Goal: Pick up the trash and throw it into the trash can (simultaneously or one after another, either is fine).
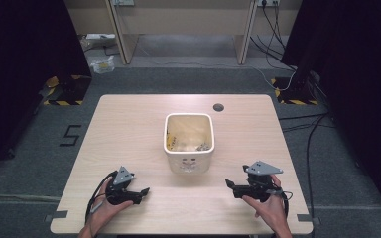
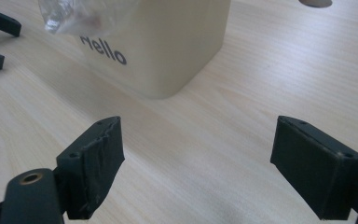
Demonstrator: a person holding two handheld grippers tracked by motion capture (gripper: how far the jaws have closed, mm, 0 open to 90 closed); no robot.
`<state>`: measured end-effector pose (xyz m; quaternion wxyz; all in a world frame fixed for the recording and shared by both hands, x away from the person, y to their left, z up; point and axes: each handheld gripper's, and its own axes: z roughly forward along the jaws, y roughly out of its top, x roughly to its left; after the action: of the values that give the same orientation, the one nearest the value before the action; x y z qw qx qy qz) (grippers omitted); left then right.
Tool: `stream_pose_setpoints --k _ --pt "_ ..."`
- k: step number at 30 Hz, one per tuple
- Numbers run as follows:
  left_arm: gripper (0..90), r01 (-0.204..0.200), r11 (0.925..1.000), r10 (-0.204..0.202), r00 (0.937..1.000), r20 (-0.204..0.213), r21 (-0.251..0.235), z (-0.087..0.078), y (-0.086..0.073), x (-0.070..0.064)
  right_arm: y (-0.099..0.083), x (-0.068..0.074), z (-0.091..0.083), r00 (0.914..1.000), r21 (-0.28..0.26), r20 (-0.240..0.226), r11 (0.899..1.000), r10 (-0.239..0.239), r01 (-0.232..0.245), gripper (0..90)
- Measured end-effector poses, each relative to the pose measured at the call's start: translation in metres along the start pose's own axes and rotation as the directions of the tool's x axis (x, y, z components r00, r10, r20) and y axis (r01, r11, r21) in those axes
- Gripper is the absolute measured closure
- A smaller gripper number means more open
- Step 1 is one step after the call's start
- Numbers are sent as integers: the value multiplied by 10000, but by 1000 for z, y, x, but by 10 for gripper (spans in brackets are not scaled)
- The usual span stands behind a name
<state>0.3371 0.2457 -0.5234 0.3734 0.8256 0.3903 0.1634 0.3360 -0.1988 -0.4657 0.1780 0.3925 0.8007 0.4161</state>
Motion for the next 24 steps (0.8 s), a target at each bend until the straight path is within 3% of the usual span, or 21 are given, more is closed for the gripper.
stream_pose_setpoints --k 24 --pt "149 -2 10000 2 10000 -1 1 0 0 0 -32 -1 3 9993 568 9 9977 371 -371 167"
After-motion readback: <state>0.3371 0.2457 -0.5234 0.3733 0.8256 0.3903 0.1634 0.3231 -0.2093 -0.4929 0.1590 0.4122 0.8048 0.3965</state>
